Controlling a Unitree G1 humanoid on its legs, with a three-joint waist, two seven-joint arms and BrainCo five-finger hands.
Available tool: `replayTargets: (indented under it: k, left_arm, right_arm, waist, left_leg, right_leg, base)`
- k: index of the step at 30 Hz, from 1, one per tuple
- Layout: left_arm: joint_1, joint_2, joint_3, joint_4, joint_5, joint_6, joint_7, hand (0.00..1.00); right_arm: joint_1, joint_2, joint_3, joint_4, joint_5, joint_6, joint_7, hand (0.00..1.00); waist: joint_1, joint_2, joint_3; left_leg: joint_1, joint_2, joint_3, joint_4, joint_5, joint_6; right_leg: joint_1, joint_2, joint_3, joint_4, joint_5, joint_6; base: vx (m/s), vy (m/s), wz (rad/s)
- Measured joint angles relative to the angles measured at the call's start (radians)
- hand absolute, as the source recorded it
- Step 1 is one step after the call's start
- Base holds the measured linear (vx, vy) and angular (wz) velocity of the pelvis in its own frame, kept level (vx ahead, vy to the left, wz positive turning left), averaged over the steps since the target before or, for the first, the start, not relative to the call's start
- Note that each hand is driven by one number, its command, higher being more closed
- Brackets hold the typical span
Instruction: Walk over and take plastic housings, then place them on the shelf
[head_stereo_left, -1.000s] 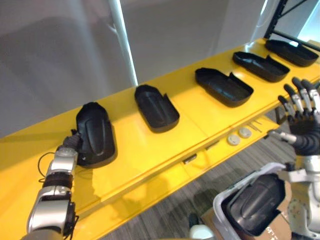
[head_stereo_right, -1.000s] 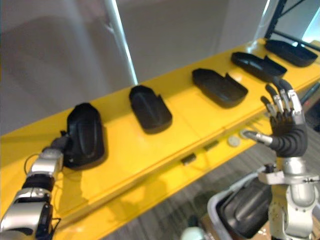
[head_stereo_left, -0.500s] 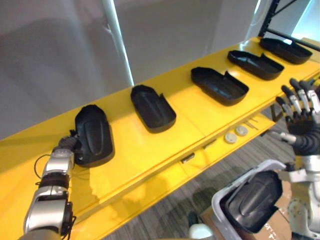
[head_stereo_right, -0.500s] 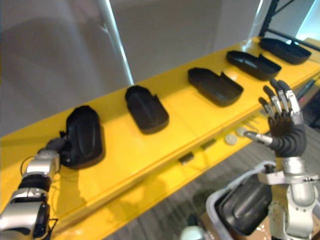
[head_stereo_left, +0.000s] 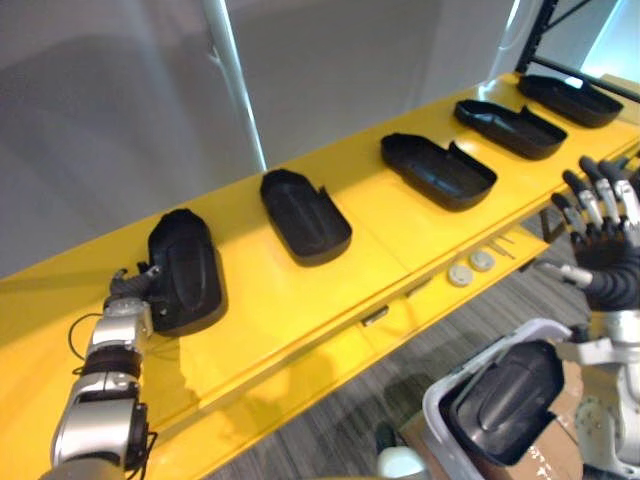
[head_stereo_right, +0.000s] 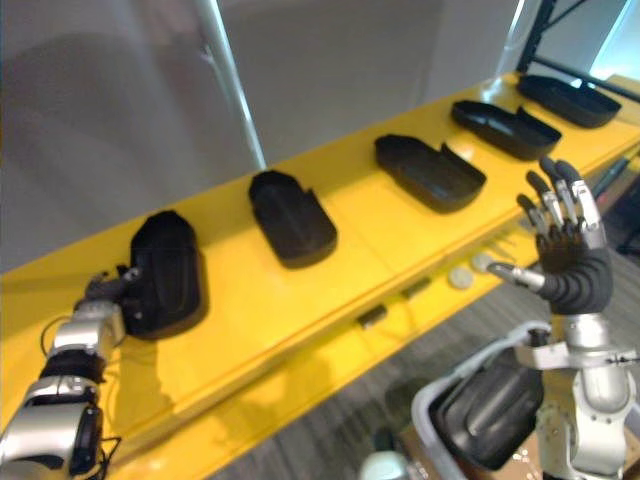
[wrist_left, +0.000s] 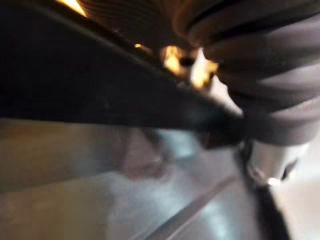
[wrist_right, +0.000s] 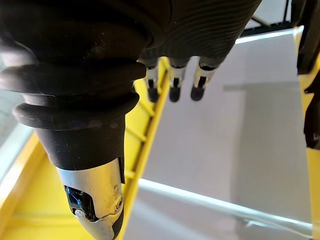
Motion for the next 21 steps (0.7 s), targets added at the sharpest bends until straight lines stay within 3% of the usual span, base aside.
replayTargets:
  k: [5, 9, 13, 15, 17, 19, 21]
  left_arm:
    - [0.0, -0.003, 0.091, -0.141, -0.001, -0.037, 0.056, 0.0]
    - [0.01, -0.004, 0.131, -0.305, -0.024, -0.14, 0.082, 0.0]
    - [0.099, -0.024, 0.189, -0.633, -0.029, -0.312, 0.128, 0.0]
    - [0.184, -0.097, 0.23, -0.86, -0.026, -0.424, 0.156, 0.0]
    - [0.258, -0.176, 0.281, -1.009, 0.013, -0.501, 0.193, 0.0]
    - [0.333, -0.223, 0.323, -1.106, 0.087, -0.552, 0.23, 0.0]
    - [0.444, -0.261, 0.389, -1.178, 0.162, -0.597, 0.28, 0.0]
  right_arm:
    - [0.001, 0.001, 0.026, 0.0, -0.001, -0.046, -0.008, 0.0]
    - [-0.007, 0.001, 0.054, 0.001, -0.002, -0.083, -0.029, 0.0]
    - [-0.09, 0.004, 0.102, 0.031, -0.068, -0.144, -0.124, 0.0]
    - [-0.135, 0.008, 0.129, 0.039, -0.094, -0.186, -0.164, 0.0]
    - [-0.179, 0.02, 0.17, 0.04, -0.128, -0.208, -0.18, 0.0]
    - [-0.213, 0.037, 0.219, 0.04, -0.161, -0.209, -0.187, 0.0]
    - [-0.241, 0.066, 0.292, 0.04, -0.166, -0.2, -0.186, 0.0]
  waist:
    - [0.013, 0.001, 0.0]
    - [0.051, 0.004, -0.001]
    - [0.074, 0.011, -0.003]
    - [0.105, 0.027, -0.013]
    - [0.129, 0.039, -0.021]
    - [0.153, 0.041, -0.022]
    - [0.197, 0.035, -0.028]
  left_leg:
    - [-0.003, -0.005, -0.029, -0.001, 0.007, 0.003]
    - [-0.014, -0.006, -0.054, 0.0, 0.015, 0.007]
    - [-0.019, -0.005, -0.089, -0.001, 0.025, 0.009]
    - [-0.019, -0.006, -0.11, -0.001, 0.027, 0.01]
    - [-0.019, -0.008, -0.132, 0.0, 0.029, 0.012]
    - [-0.019, -0.008, -0.157, 0.0, 0.035, 0.011]
    - [-0.03, -0.006, -0.189, -0.001, 0.038, 0.012]
  right_leg:
    - [0.013, -0.003, -0.028, 0.0, 0.0, 0.0]
    - [0.02, -0.007, -0.053, 0.0, -0.001, -0.001]
    - [0.033, -0.009, -0.085, 0.0, -0.003, -0.004]
    - [0.048, -0.013, -0.112, 0.0, -0.004, -0.004]
    - [0.059, -0.017, -0.135, -0.001, -0.004, -0.004]
    - [0.079, -0.019, -0.163, -0.001, -0.009, -0.003]
    - [0.089, -0.02, -0.197, -0.01, -0.021, -0.003]
  base:
    - [-0.01, -0.007, 0.14]
    - [-0.04, -0.011, 0.2]
    - [-0.02, -0.012, 0.21]
    - [0.0, 0.003, 0.25]
    - [-0.01, 0.012, 0.29]
    - [-0.02, 0.004, 0.39]
    - [-0.06, -0.01, 0.41]
